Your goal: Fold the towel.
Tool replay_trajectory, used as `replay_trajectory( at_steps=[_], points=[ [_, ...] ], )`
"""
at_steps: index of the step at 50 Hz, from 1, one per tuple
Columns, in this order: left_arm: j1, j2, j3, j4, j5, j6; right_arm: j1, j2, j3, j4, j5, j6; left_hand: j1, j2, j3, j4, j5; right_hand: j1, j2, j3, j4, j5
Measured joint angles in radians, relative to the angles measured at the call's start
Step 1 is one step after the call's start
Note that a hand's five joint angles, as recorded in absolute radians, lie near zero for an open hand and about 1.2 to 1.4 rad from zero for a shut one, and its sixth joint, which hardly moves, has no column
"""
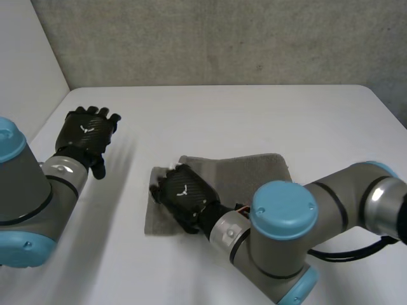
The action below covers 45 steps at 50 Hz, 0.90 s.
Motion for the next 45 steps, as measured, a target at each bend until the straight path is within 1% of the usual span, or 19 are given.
replay_trajectory(
  at_steps=[1, 2, 4, 12, 13, 19, 23, 25, 26, 27, 28, 29, 30, 31, 32, 37, 40, 44, 45],
  points=[
    [-0.009, -0.003, 0.005, 0.009, 0.000, -0.010, -0.007, -0.026, 0.012, 0.003, 0.003, 0.034, 0.000, 0.000, 0.000, 0.000, 0.000, -0.194, -0.251, -0.249, -0.250, -0.253],
    [-0.017, -0.006, 0.011, 0.018, 0.001, -0.020, -0.017, -0.045, 0.019, 0.007, 0.005, 0.058, 0.000, 0.000, 0.000, 0.000, 0.000, -0.250, -0.350, -0.356, -0.357, -0.363],
    [-0.033, -0.013, 0.022, 0.033, 0.001, -0.038, -0.036, -0.069, 0.031, 0.016, 0.009, 0.088, 0.000, 0.000, 0.000, 0.000, 0.000, -0.270, -0.404, -0.417, -0.408, -0.419],
    [-0.137, -0.073, 0.095, 0.072, -0.004, -0.116, -0.188, -0.200, 0.130, 0.077, 0.020, 0.208, 0.000, 0.000, 0.000, 0.000, 0.000, -0.271, -0.419, -0.436, -0.416, -0.439],
    [-0.166, -0.095, 0.114, 0.074, -0.005, -0.133, -0.230, -0.227, 0.161, 0.095, 0.024, 0.221, 0.000, 0.000, 0.000, 0.000, 0.000, -0.271, -0.419, -0.436, -0.416, -0.440],
    [-0.255, -0.181, 0.160, 0.073, -0.006, -0.172, -0.354, -0.277, 0.247, 0.173, 0.045, 0.231, 0.000, 0.000, 0.000, 0.000, 0.000, -0.271, -0.419, -0.436, -0.416, -0.440],
    [-0.289, -0.239, 0.173, 0.072, -0.007, -0.176, -0.424, -0.284, 0.294, 0.225, 0.075, 0.218, 0.000, 0.000, 0.000, 0.000, 0.000, -0.270, -0.418, -0.434, -0.414, -0.440],
    [-0.301, -0.275, 0.174, 0.070, -0.007, -0.175, -0.459, -0.277, 0.318, 0.235, 0.099, 0.199, 0.000, 0.000, 0.000, 0.000, 0.000, -0.247, -0.366, -0.374, -0.371, -0.390],
    [-0.303, -0.284, 0.173, 0.069, -0.007, -0.174, -0.468, -0.273, 0.325, 0.232, 0.109, 0.189, 0.000, 0.000, 0.000, 0.000, 0.000, -0.149, -0.261, -0.286, -0.284, -0.307],
    [-0.304, -0.288, 0.172, 0.069, -0.008, -0.173, -0.473, -0.270, 0.329, 0.228, 0.114, 0.182, 0.000, 0.000, 0.000, 0.000, 0.000, -0.149, -0.261, -0.286, -0.284, -0.307],
    [-0.305, -0.295, 0.170, 0.068, -0.008, -0.173, -0.480, -0.266, 0.334, 0.220, 0.121, 0.169, 0.000, 0.000, 0.000, 0.000, 0.000, 0.103, 0.008, -0.026, -0.025, -0.060],
    [-0.305, -0.298, 0.167, 0.067, -0.008, -0.172, -0.487, -0.261, 0.339, 0.208, 0.128, 0.153, 0.000, 0.000, 0.000, 0.000, 0.000, 0.182, 0.097, 0.059, 0.061, 0.020],
    [-0.304, -0.301, 0.163, 0.066, -0.008, -0.171, -0.492, -0.256, 0.344, 0.193, 0.136, 0.134, 0.000, 0.000, 0.000, 0.000, 0.000, 0.342, 0.290, 0.267, 0.269, 0.212],
    [-0.304, -0.301, 0.160, 0.066, -0.008, -0.171, -0.496, -0.253, 0.348, 0.180, 0.142, 0.118, 0.000, 0.000, 0.000, 0.000, 0.000, 0.379, 0.378, 0.339, 0.343, 0.281],
    [-0.302, -0.298, 0.154, 0.064, -0.008, -0.170, -0.499, -0.250, 0.350, 0.165, 0.147, 0.100, 0.000, 0.000, 0.000, 0.000, 0.000, 0.425, 0.493, 0.474, 0.478, 0.409],
    [-0.286, -0.244, 0.104, 0.061, -0.008, -0.170, -0.500, -0.246, 0.341, 0.068, 0.176, -0.051, 0.000, 0.000, 0.000, 0.000, 0.000, 0.428, 0.523, 0.533, 0.542, 0.465],
    [-0.273, -0.210, 0.076, 0.060, -0.009, -0.170, -0.490, -0.248, 0.325, 0.052, 0.181, -0.084, 0.000, 0.000, 0.000, 0.000, 0.000, 0.428, 0.523, 0.533, 0.542, 0.466],
    [-0.234, -0.139, 0.020, 0.060, -0.009, -0.170, -0.379, -0.249, 0.242, 0.035, 0.186, -0.129, 0.000, 0.000, 0.000, 0.000, 0.000, 0.428, 0.523, 0.533, 0.542, 0.478],
    [-0.217, -0.114, 0.002, 0.060, -0.009, -0.170, -0.324, -0.246, 0.211, 0.035, 0.184, -0.132, 0.000, 0.000, 0.000, 0.000, 0.000, 0.428, 0.523, 0.533, 0.542, 0.480]
  ],
)
